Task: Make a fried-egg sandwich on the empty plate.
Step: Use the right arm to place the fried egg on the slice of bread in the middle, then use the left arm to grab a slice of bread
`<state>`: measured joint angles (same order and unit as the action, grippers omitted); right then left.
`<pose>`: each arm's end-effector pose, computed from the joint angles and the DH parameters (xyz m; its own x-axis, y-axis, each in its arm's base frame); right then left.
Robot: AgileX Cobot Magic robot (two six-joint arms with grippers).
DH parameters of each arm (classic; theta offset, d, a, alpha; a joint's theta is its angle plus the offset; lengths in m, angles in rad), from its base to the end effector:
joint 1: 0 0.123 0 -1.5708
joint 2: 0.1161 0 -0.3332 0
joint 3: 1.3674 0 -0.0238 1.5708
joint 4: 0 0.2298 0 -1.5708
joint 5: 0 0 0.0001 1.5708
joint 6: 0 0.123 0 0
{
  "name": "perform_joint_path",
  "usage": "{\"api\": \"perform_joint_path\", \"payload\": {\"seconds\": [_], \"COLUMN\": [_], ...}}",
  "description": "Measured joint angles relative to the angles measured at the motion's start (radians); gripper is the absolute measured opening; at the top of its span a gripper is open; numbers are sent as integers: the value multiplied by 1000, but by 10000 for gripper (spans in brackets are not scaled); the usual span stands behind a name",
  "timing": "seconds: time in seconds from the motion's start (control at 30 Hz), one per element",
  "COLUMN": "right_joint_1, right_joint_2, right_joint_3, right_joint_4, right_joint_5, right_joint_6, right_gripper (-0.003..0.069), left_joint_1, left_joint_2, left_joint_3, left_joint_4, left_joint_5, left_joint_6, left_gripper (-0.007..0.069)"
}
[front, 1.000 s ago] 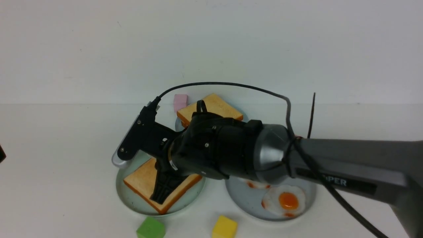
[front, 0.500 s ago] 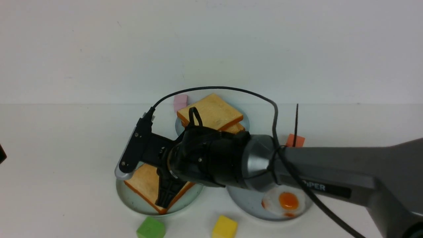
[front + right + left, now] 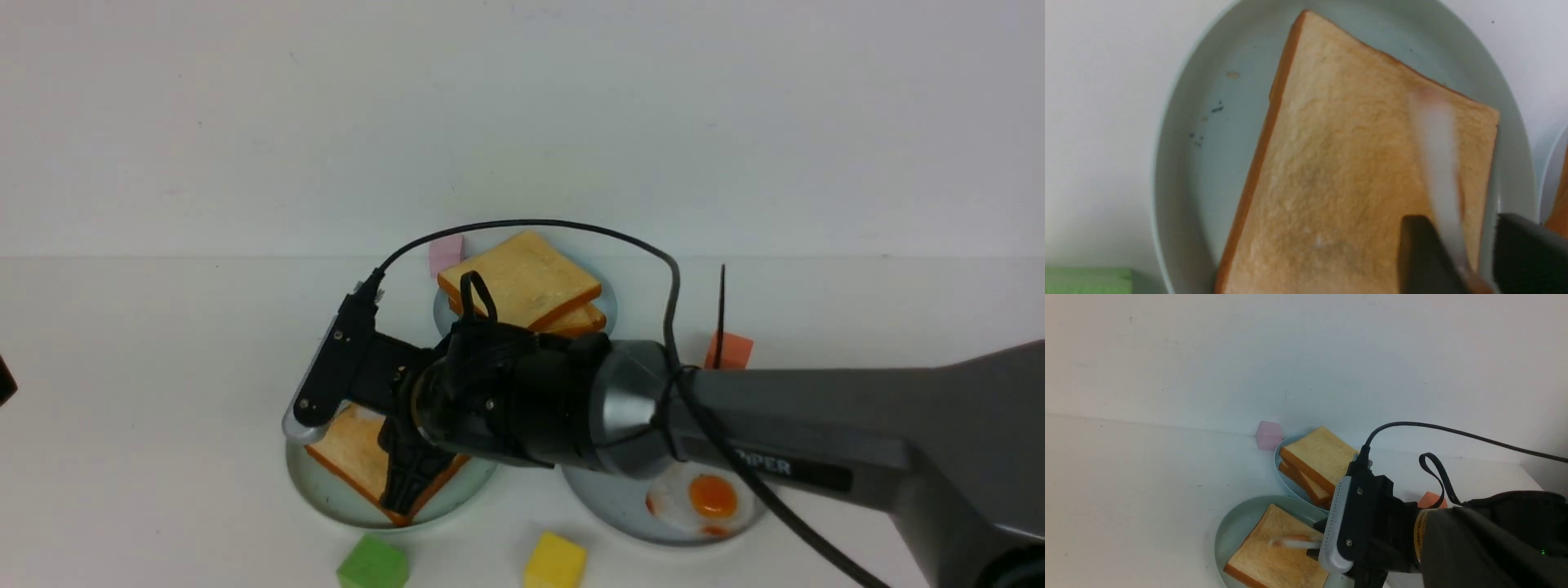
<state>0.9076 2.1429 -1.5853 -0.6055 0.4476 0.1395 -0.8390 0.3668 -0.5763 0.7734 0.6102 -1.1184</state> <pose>0.3356 0.3802 0.2081 -0.1518 -0.8339 -0.5307 -0.7933 0.4230 -0.4379 0.0559 0.0115 0.3489 -0.2798 -0.2771 -0.9192 0.3298 0.8714 -0.3631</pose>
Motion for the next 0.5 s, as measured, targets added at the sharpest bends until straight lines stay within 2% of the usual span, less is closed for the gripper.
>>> {"api": "perform_joint_path", "payload": {"seconds": [0.13,0.17,0.23,0.37,0.5], "right_joint_1": [14,16,30,42,60], "right_joint_2": [-32,-38,-83,-155,-290], "right_joint_3": [1,1,1,1,1], "right_joint_4": [10,11,36,86,145], "right_joint_5": [28,30,55,91,202], "right_joint_6": [101,105,152,165,165], "right_gripper": [541,549,627,647,580], "left_joint_1": [0,0,0,0,0], "left_joint_2": [0,0,0,0,0], "left_joint_3": [0,0,0,0,0], "left_joint_4": [0,0,-1,0,0], "left_joint_5": [0,0,-1,-3,-4], "left_joint_6": [0,0,0,0,0], "left_gripper": [7,7,11,14,15]}}
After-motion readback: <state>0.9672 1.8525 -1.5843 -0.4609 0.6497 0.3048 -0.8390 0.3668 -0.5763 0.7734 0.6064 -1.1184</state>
